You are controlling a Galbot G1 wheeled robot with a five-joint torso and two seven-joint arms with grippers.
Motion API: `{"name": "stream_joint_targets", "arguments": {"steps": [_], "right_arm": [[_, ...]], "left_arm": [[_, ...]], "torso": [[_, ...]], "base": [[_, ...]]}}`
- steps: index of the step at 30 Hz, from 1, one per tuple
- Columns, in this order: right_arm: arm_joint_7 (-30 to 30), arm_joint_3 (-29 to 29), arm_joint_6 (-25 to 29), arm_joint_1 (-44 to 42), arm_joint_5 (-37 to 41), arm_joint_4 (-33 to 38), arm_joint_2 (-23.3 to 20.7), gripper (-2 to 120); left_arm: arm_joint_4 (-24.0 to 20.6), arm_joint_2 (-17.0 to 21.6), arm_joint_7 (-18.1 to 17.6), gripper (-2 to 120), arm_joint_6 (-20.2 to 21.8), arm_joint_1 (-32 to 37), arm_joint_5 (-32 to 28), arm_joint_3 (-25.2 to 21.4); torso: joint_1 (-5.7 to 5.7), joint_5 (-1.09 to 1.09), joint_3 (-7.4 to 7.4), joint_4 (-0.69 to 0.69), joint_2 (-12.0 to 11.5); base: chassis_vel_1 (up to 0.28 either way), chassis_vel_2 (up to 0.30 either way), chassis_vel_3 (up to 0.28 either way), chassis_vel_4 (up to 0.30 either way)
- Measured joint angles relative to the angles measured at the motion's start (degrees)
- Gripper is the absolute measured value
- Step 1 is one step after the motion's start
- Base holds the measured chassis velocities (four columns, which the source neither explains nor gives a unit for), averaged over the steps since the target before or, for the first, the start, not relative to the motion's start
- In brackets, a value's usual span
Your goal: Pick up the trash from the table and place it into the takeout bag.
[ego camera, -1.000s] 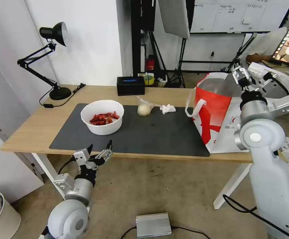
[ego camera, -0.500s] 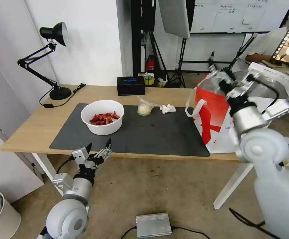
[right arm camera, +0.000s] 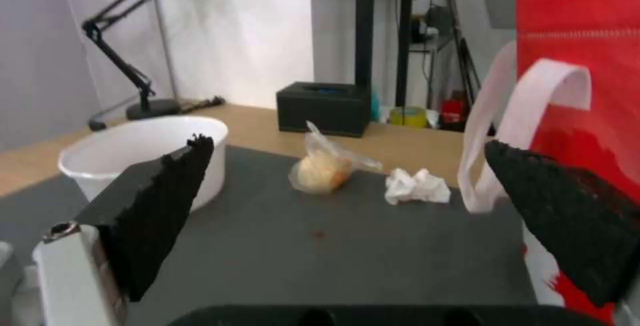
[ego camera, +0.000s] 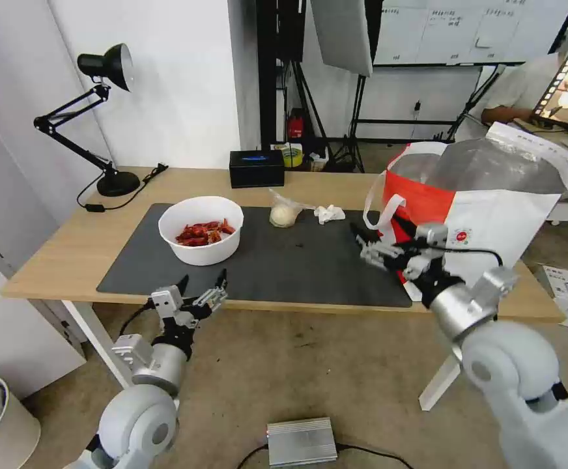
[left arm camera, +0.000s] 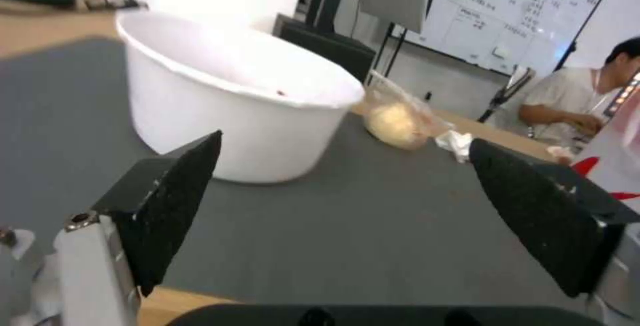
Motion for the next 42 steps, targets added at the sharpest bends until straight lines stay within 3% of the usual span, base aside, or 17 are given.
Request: {"name": "stream_joint_targets", "arguments": {"steps": [9, 15, 23, 34, 42], "right_arm": [[5.09, -0.34, 2.84, -6.43, -7.65, 1.44, 0.52, 100], [8.09, -0.39, 4.16, -9.67, -13.01, 1.34, 0.26, 100], [13.87, -1.78, 4.61, -13.62, -15.10, 1.57, 0.56, 100], [26.05, -6.17, 1.66, -18.44, -9.97, 4.29, 1.01, 100], [27.86, -6.59, 0.53, -18.92, -8.40, 4.18, 0.36, 100]], "left_arm": [[3.63, -0.15, 3.72, 100, -6.89, 2.82, 10.09, -4.33], [4.78, -0.35, 4.83, 100, -9.12, 4.59, 14.15, -6.87], [4.87, -1.29, 4.98, 100, -9.25, 6.67, 17.55, -8.71], [3.69, -1.52, 6.31, 100, -7.07, 9.27, 17.79, -10.45], [3.29, -1.52, 6.39, 100, -3.88, 10.42, 16.51, -10.68]], "torso": [[0.00, 0.01, 0.00, 0.00, 0.00], [0.00, 0.01, 0.00, 0.00, 0.00], [0.00, 0.00, 0.00, 0.00, 0.00], [0.00, 0.01, 0.00, 0.00, 0.00], [0.01, 0.01, 0.00, 0.00, 0.00]], "base": [[0.000, 0.000, 0.000, 0.000], [0.000, 0.000, 0.000, 0.000], [0.000, 0.000, 0.000, 0.000], [0.000, 0.000, 0.000, 0.000], [0.000, 0.000, 0.000, 0.000]]}}
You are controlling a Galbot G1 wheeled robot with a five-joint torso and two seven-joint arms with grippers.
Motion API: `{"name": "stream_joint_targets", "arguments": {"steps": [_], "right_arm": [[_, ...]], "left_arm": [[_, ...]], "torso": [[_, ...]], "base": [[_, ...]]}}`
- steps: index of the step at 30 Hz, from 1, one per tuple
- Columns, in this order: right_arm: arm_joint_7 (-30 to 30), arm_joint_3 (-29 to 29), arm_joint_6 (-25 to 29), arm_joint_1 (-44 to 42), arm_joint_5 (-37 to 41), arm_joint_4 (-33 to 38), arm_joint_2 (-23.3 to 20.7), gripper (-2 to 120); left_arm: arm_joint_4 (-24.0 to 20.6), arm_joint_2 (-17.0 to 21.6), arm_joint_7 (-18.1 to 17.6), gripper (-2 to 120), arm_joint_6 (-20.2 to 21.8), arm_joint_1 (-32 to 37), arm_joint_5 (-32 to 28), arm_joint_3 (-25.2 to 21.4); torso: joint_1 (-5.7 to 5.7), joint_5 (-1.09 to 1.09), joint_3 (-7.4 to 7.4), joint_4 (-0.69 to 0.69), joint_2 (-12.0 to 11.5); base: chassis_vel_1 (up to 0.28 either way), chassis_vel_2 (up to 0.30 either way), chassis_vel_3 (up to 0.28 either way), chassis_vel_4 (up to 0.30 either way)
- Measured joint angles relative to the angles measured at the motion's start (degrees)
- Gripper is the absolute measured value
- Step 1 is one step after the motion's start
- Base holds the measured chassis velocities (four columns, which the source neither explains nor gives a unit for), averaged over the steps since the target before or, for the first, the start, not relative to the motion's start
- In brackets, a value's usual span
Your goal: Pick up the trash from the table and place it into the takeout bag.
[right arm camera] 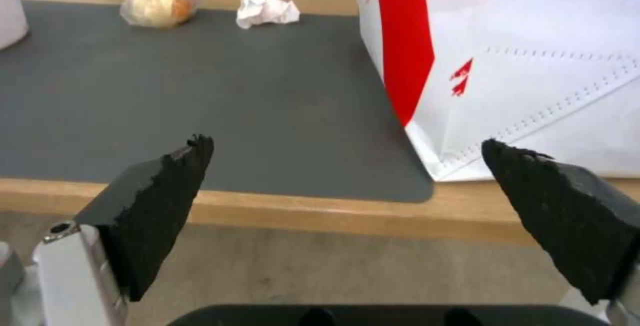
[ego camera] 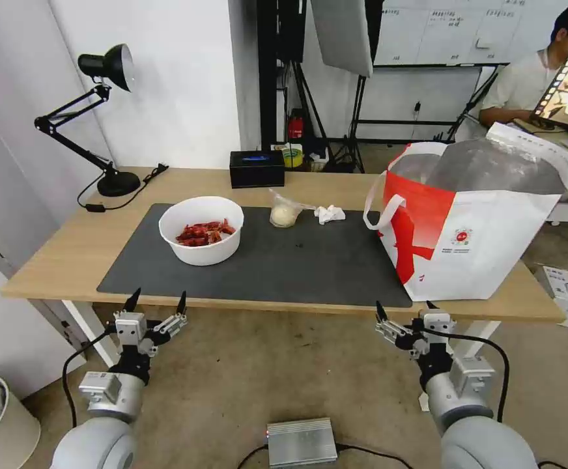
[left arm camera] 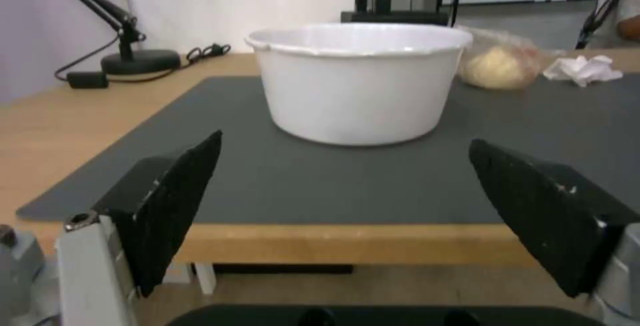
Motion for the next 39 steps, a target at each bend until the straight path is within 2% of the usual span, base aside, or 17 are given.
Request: {"name": "stream_joint_targets", "arguments": {"steps": [16, 39], "right_arm": [[1.34, -0.90, -1.28, -0.18, 0.32, 0.09, -0.13, 100], [2.59, -1.75, -2.20, 0.44, 1.49, -0.68, -0.19, 100]], "left_arm": [[-1.91, -0.21, 0.14, 100, 1.41, 2.78, -1.22, -1.19], [-0.90, -1.06, 0.18, 100, 1.77, 2.97, -0.68, -0.55]], "torso": [[0.00, 0.00, 0.00, 0.00, -0.01], [0.00, 0.00, 0.00, 0.00, -0.01]], "base": [[0.000, 0.000, 0.000, 0.000], [0.000, 0.000, 0.000, 0.000]]}}
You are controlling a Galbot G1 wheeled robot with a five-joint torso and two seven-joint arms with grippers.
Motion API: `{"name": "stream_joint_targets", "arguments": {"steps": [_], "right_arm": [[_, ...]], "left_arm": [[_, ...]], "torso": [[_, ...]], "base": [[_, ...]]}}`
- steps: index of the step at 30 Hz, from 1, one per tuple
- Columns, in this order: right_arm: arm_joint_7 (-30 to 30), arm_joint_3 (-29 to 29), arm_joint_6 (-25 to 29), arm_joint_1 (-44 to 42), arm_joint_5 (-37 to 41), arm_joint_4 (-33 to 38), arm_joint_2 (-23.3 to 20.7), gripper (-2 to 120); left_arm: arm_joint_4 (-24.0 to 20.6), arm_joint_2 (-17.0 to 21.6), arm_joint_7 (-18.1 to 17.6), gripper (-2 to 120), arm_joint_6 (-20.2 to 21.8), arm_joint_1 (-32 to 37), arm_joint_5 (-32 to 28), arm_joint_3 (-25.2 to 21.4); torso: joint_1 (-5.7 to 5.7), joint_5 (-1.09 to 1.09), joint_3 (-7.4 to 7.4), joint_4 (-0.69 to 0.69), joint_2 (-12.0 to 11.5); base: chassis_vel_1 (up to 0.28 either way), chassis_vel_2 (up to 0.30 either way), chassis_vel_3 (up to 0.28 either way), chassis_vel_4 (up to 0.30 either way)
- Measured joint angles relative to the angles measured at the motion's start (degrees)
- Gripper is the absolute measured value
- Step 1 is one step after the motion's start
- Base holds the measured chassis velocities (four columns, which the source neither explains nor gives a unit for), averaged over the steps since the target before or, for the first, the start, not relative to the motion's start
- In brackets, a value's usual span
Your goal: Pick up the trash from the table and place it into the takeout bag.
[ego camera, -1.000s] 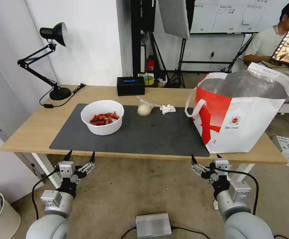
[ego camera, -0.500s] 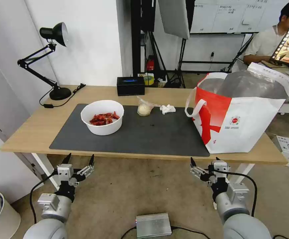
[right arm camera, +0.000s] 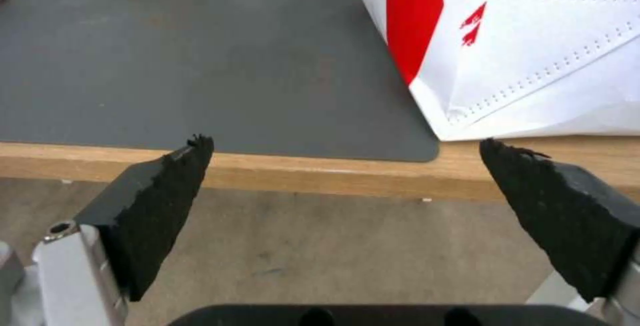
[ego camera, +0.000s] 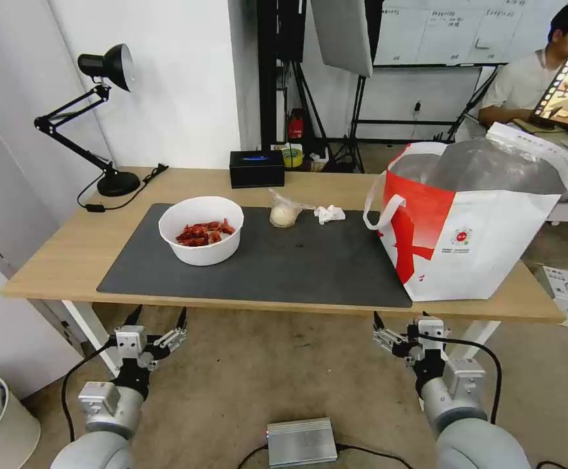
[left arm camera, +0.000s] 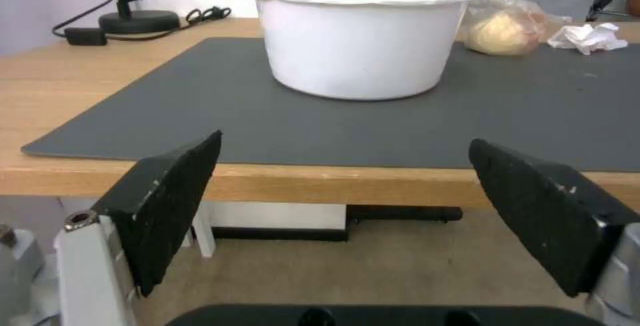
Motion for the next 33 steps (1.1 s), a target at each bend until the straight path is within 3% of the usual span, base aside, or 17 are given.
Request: {"name": "stream_joint_targets", "arguments": {"steps": [33], "right_arm": [[-3.33, -0.94, 3.14, 0.44, -3.15, -0.80, 1.08, 100]], "left_arm": [[0.84, 0.37, 1.54, 100, -2.60, -1.16, -0.47, 0.35]], "torso": [[0.00, 0.00, 0.00, 0.00, 0.00]], "base": [[0.000, 0.000, 0.000, 0.000]]}}
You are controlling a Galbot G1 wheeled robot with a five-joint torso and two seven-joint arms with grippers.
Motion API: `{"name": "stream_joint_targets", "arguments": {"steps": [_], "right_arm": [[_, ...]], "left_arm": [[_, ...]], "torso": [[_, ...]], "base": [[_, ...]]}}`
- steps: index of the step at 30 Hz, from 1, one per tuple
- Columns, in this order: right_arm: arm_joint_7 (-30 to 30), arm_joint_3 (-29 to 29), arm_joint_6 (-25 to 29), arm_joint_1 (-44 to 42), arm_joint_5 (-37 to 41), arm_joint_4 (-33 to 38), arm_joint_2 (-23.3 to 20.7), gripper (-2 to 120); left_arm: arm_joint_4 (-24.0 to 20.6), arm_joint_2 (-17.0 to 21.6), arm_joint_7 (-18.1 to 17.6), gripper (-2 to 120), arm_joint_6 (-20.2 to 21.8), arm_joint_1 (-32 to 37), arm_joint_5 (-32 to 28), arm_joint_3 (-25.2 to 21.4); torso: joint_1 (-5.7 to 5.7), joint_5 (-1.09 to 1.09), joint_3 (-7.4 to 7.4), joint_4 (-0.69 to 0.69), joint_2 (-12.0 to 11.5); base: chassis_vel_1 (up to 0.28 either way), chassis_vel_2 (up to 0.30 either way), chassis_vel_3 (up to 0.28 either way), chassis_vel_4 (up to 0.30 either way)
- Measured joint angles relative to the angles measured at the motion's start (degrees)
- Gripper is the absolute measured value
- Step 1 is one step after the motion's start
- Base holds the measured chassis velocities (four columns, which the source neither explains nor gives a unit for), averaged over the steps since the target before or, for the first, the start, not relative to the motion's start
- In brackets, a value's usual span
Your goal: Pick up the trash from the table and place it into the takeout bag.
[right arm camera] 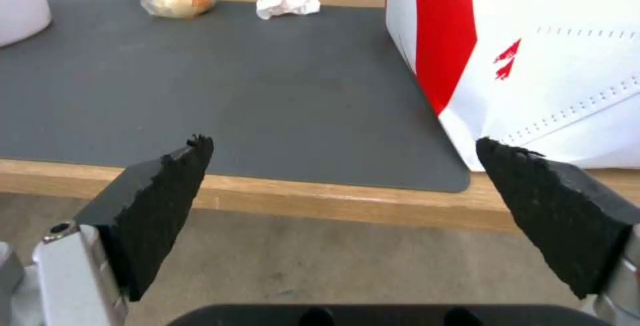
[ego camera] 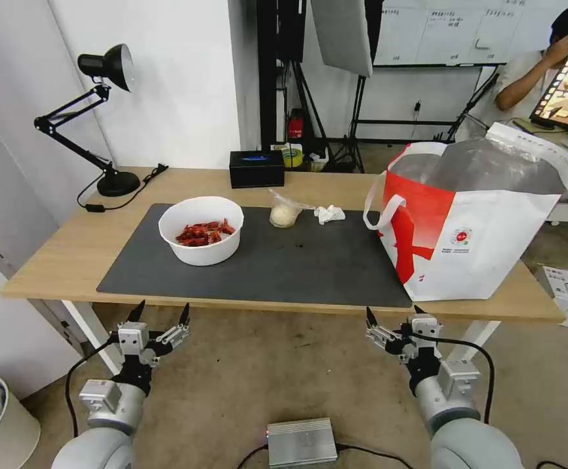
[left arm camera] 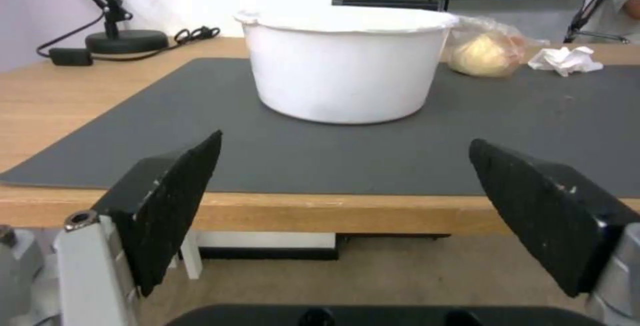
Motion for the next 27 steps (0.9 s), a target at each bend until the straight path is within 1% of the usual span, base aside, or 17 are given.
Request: {"name": "stream_joint_targets", "arguments": {"steps": [27], "right_arm": [[-0.08, -0.32, -0.01, 1.57, 0.32, -0.16, -0.73, 100]], "left_arm": [[0.74, 0.11, -0.14, 100, -0.99, -0.48, -0.49, 0.12]], "torso": [[0.00, 0.00, 0.00, 0.00, 0.00]], "base": [[0.000, 0.000, 0.000, 0.000]]}}
